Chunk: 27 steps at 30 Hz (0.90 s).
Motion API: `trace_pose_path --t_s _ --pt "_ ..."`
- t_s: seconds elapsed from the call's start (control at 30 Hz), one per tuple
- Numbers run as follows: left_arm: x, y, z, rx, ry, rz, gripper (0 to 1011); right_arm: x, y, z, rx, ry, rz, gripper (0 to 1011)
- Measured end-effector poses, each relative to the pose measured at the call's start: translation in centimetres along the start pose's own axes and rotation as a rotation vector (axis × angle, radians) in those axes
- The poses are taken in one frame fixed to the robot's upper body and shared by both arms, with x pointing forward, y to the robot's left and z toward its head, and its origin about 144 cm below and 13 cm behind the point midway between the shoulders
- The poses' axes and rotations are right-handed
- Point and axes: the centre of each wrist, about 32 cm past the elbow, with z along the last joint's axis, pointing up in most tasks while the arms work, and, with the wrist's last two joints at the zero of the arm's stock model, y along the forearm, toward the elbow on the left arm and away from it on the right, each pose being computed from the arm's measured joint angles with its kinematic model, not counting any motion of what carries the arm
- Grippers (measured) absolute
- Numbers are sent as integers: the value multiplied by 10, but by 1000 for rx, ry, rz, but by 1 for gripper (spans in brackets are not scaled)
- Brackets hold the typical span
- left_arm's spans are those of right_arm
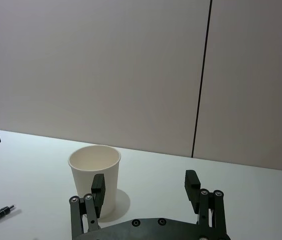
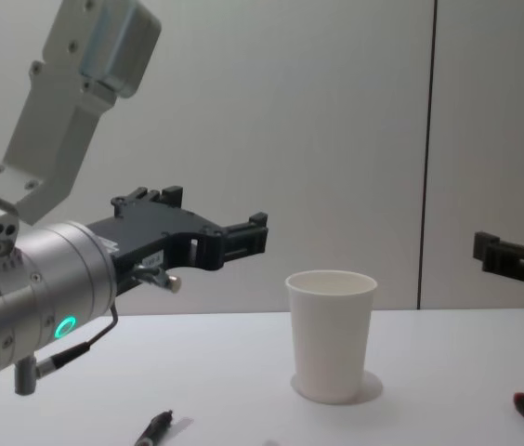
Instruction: Place the pen into the pen holder.
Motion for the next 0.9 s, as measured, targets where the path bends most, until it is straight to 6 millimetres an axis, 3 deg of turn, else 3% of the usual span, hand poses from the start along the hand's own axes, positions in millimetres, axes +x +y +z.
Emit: trace_pose_path --t_s 0.9 --pt "0 0 0 0 0 0 1003 0 0 0 0 0 0 1001"
